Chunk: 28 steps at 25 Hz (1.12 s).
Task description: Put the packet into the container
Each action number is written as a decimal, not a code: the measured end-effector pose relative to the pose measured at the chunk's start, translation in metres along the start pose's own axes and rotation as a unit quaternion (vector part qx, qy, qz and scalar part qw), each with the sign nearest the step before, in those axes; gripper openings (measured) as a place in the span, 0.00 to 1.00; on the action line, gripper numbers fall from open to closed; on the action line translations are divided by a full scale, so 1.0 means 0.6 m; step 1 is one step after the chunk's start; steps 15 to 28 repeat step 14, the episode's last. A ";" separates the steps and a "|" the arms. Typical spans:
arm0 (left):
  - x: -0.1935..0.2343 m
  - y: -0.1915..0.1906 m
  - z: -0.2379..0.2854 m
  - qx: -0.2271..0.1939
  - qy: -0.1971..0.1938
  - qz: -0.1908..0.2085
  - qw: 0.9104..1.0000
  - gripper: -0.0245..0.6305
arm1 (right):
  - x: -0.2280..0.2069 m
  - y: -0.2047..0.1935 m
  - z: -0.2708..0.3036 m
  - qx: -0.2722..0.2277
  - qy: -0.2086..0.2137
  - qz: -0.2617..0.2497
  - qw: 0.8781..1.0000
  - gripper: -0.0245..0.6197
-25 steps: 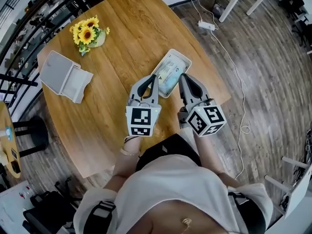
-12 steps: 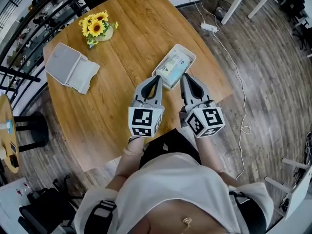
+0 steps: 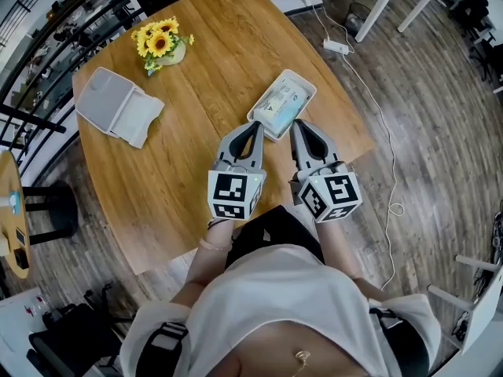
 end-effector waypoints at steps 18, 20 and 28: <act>-0.014 -0.005 -0.010 0.013 -0.015 0.010 1.000 0.05 | 0.011 -0.003 -0.015 0.004 0.008 0.004 1.000 0.05; -0.014 -0.005 -0.010 0.013 -0.015 0.010 1.000 0.05 | 0.011 -0.003 -0.015 0.004 0.008 0.004 1.000 0.05; -0.014 -0.005 -0.010 0.013 -0.015 0.010 1.000 0.05 | 0.011 -0.003 -0.015 0.004 0.008 0.004 1.000 0.05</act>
Point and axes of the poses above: the fingertips, and each gripper's own axes: z forward along the fingers, x to its left, y out of its top, the point moved 4 cm from there along -z, backward along the fingers, and after that the axes turned 2 degrees about x, right-handed, at the moved point
